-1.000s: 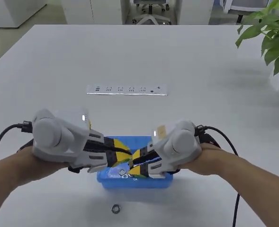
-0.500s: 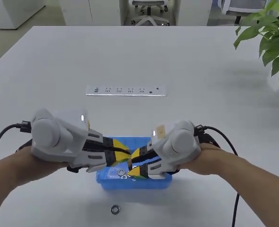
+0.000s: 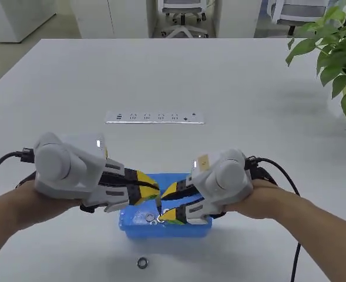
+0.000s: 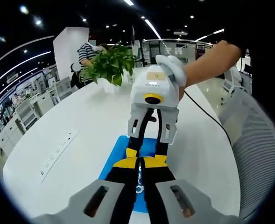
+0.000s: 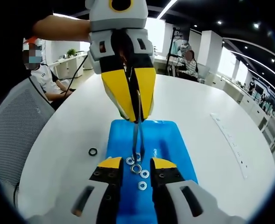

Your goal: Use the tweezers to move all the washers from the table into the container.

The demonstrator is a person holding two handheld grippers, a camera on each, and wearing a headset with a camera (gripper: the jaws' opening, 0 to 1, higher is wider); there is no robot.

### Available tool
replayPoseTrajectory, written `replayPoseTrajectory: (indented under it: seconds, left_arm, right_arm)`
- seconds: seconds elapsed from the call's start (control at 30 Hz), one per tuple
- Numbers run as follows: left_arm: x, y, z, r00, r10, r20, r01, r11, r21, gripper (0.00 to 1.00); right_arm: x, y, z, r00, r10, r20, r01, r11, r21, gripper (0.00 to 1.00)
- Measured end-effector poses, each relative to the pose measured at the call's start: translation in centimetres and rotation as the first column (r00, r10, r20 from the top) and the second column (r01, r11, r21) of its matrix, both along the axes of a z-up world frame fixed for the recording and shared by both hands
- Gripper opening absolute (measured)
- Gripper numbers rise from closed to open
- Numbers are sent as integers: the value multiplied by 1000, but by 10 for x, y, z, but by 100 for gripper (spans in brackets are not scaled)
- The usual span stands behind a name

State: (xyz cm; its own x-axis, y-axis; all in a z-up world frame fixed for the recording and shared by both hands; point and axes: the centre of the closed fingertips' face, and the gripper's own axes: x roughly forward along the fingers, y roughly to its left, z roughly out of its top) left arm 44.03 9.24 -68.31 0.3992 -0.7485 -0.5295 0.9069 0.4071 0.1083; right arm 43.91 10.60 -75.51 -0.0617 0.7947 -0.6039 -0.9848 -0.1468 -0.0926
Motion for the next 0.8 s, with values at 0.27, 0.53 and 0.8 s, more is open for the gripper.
replayPoseTrajectory:
  seconds: [0.27, 0.53, 0.8]
  left_arm:
    - [-5, 5, 8, 1000, 6, 11, -6, 1000, 2, 5]
    - [-15, 7, 17, 1000, 0, 9, 0, 1000, 10, 5]
    - [-24, 9, 28, 1000, 7, 9, -7, 1000, 6, 5]
  right_arm:
    - [0, -11, 12, 998, -69, -6, 69, 998, 5, 30]
    - [-7, -26, 20, 993, -114, -6, 114, 993, -1, 38]
    - [-16, -39, 27, 987, -159, -7, 159, 987, 2, 46]
